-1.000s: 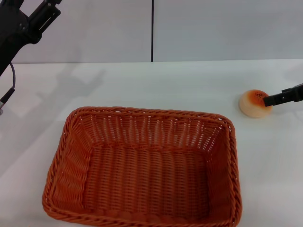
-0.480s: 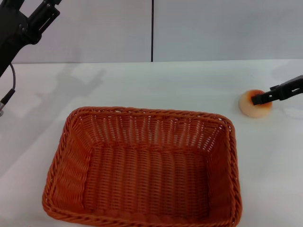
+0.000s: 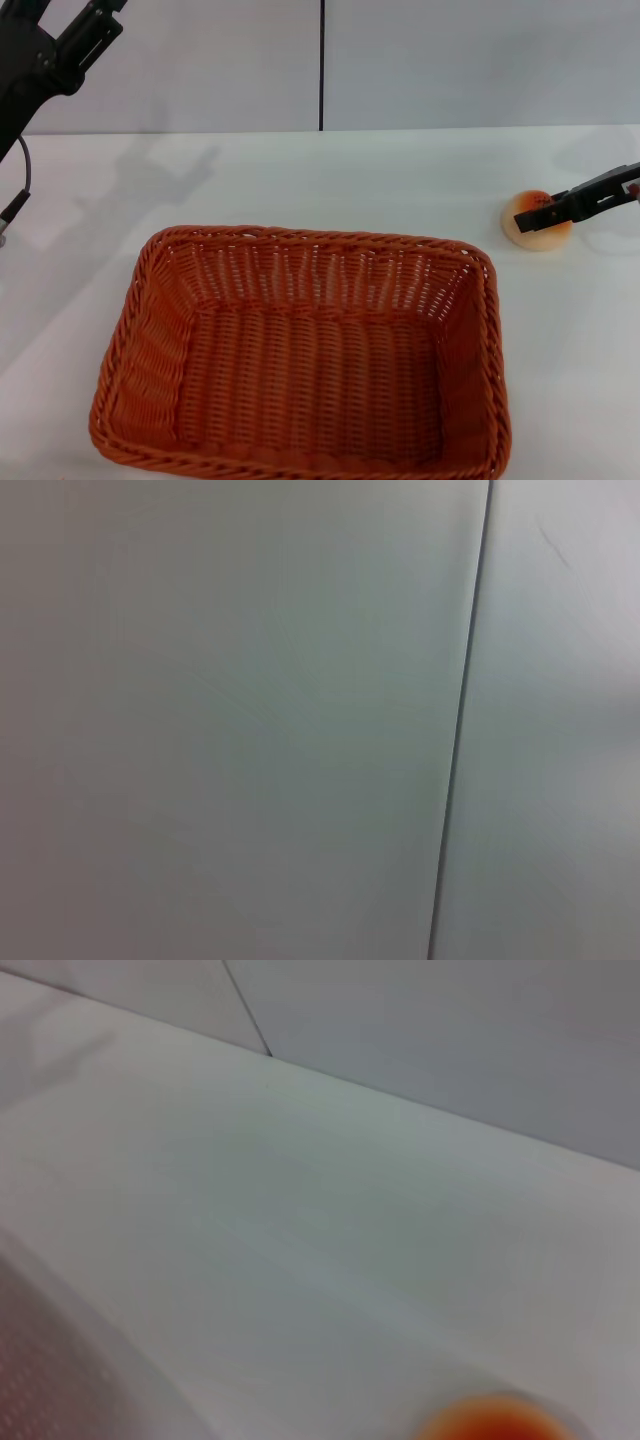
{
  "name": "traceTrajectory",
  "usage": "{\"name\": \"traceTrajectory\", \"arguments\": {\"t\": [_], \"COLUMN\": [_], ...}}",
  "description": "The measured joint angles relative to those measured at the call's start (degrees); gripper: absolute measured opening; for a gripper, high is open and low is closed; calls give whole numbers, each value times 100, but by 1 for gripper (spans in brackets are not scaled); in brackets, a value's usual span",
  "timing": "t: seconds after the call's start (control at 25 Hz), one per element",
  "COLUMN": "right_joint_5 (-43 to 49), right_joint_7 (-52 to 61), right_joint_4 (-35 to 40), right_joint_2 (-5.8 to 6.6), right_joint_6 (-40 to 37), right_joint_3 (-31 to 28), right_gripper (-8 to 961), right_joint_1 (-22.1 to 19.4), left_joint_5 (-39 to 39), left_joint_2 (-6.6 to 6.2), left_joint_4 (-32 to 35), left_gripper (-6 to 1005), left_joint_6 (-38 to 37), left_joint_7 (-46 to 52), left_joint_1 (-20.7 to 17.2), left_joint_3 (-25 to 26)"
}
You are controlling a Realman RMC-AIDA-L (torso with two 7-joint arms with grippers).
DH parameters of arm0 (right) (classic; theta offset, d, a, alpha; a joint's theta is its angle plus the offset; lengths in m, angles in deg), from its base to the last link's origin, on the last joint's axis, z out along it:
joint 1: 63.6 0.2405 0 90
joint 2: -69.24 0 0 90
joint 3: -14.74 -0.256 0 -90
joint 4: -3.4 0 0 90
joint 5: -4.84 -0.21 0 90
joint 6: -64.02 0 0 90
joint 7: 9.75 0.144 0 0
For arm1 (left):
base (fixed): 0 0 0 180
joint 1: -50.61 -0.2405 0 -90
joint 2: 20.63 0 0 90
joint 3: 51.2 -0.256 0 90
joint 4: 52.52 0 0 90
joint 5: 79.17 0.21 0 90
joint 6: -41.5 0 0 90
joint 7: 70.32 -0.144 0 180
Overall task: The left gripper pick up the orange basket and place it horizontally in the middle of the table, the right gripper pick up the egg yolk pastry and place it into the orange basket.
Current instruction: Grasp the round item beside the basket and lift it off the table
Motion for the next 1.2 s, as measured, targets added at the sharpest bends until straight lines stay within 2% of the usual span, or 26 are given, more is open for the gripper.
{"name": "traceTrajectory", "arguments": {"t": [0.24,0.64,0.92,1.2], "right_joint_5": [0,5,1,-188], "right_joint_7": [-3,-36,-37,-6], "right_joint_4": [96,96,169,869], "right_joint_2": [-31,-46,-94,-255], "right_joint_6": [7,2,-11,-197], "right_joint_3": [2,80,87,6], "right_gripper": [672,302,259,201], "right_joint_1": [-62,-95,-184,-552], "left_joint_5": [-4,-7,-7,-6], "left_joint_2": [0,6,8,4], "left_joint_4": [0,0,0,1], "left_gripper": [864,864,864,864], "left_joint_6": [1,-1,-5,-26], "left_joint_7": [0,-4,11,18], "left_joint_1": [21,35,17,40], "left_joint_3": [4,-13,1,-34]}}
